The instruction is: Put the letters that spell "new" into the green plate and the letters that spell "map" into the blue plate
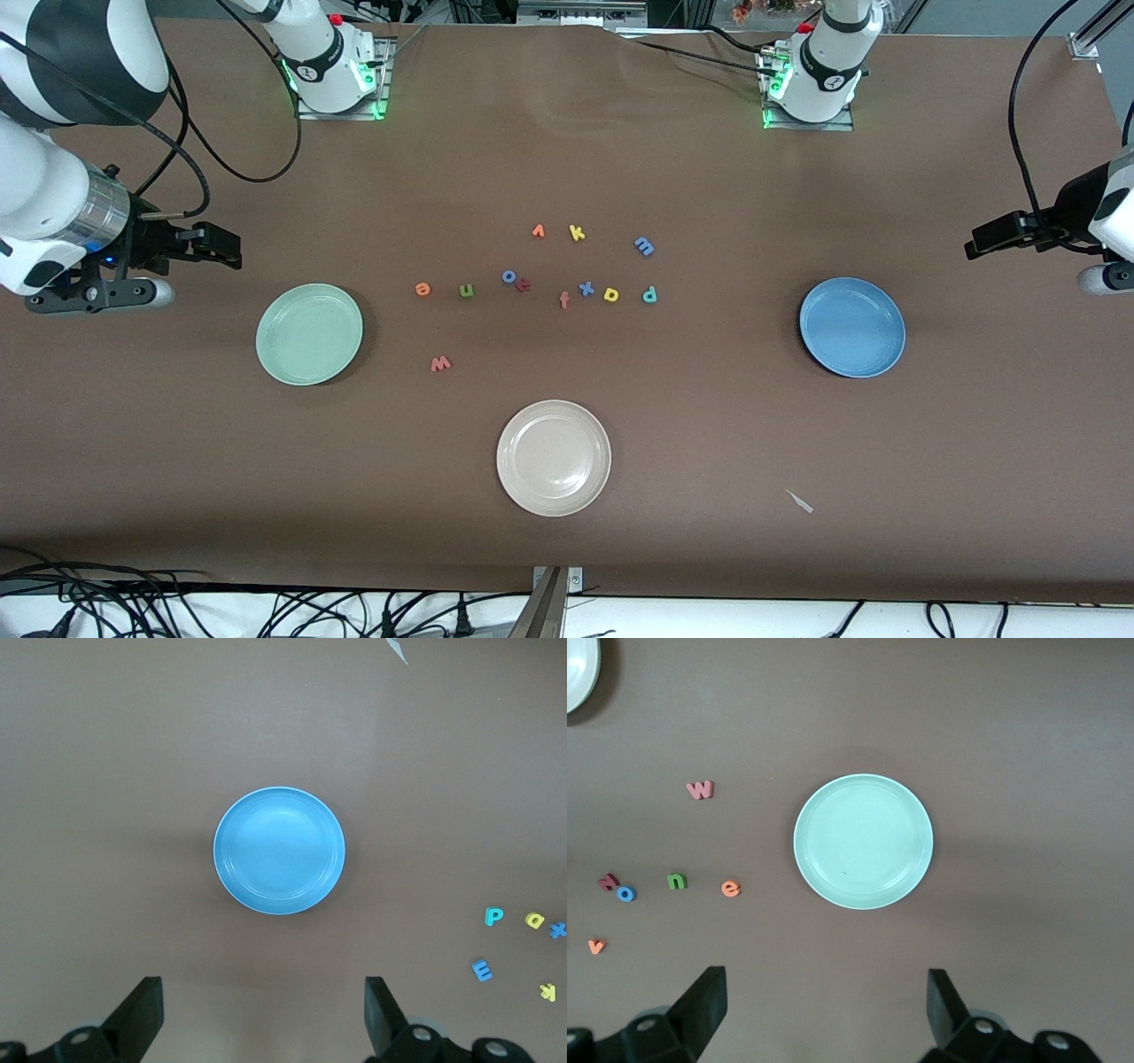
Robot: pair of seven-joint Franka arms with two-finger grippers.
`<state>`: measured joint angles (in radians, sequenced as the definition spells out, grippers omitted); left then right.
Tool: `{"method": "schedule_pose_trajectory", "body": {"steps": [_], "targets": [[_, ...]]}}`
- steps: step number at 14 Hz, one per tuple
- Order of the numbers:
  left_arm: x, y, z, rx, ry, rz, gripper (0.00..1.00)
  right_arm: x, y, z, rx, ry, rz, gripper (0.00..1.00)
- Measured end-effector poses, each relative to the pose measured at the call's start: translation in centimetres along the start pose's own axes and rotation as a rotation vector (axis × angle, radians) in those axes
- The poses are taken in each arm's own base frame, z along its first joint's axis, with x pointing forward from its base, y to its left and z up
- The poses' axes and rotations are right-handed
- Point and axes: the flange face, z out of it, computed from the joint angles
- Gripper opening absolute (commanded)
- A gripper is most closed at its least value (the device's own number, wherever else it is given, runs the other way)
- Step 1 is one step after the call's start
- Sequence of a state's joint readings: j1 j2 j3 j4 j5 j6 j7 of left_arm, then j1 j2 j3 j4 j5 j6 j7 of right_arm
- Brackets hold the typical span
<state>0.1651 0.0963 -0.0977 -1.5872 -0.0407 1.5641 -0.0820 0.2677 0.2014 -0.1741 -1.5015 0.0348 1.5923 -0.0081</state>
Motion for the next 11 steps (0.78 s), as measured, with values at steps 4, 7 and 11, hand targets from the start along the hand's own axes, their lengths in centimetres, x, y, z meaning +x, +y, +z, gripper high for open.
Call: {"method": "schedule_pose_trajectory", "body": {"steps": [4,7,11], "targets": [[0.01,0.2,-0.02,0.0,0.003,0.004,1.0,0.0,-0.65,0.05,0.001,-0.001,-0.012,1.0],[0.01,0.23,-0.01,0.0,0.003,0.004,1.0,-0.01,-0.75,0.05,0.001,-0.001,-0.014,1.0],[0.02,0.24,0.0,0.0,0.003,0.004,1.0,-0.06,-0.74,-0.06,0.001,0.001,-0.014,1.0]]}}
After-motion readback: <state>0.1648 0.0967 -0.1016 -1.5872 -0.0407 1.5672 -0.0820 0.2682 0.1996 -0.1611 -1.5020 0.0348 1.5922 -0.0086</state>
